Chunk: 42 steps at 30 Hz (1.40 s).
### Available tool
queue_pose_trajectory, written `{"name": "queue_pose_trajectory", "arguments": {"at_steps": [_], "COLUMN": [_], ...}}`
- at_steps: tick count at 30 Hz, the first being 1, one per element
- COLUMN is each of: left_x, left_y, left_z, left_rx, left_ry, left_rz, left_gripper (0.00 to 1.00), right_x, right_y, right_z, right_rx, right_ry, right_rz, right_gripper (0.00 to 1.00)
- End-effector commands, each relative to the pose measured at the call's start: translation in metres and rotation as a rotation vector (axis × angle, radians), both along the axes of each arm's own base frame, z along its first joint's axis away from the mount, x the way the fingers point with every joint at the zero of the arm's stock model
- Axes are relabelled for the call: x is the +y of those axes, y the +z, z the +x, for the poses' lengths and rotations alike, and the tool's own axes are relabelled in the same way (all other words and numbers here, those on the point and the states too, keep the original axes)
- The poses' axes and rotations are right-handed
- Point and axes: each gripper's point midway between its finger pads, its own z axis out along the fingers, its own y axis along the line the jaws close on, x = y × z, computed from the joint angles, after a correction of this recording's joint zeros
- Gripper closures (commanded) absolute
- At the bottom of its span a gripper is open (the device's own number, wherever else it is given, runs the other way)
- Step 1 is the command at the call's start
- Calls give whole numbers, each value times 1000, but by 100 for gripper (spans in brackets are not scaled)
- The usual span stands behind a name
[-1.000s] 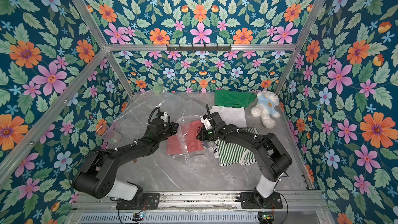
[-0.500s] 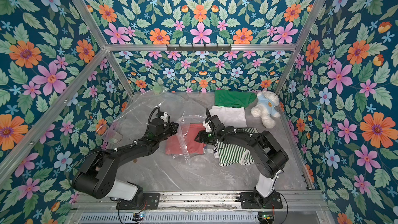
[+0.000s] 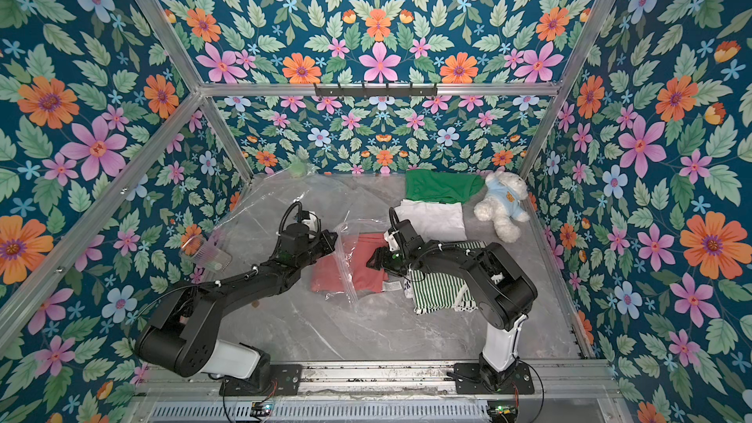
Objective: Take the tank top out of the vacuum bag
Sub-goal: Take out the tank top from the vacuum bag.
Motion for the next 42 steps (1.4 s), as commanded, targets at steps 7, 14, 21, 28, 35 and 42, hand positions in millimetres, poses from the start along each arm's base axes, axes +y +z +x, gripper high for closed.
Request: {"name": "queue_pose_trajectory", "arguments": {"at_steps": [7,14,21,28,35,42], "left_x": [1,1,2,2,1,2], "left_y": [3,2,3,2,1,2], "left_z": [3,4,3,3,3,2], "left_rx": [-16,-14,-17,-16,-15,-17], "left_ry": [12,12,14,13,11,15], "left_rz": [-3,-6,-3,-3,-7,-6], "left_gripper": [100,100,100,100,100,100], "right_x": [33,31,21,15,22,22], "right_y": [63,60,18,-12,-10,21], "right_z": [2,1,2,1,3,3], "right_rx": [-78,-81,22,89,74,-45], "right_ry": [63,61,-7,-41,-18,13], "right_rz": [306,286,172,101,130,136], "right_gripper": [51,57,39,23,31,94]}}
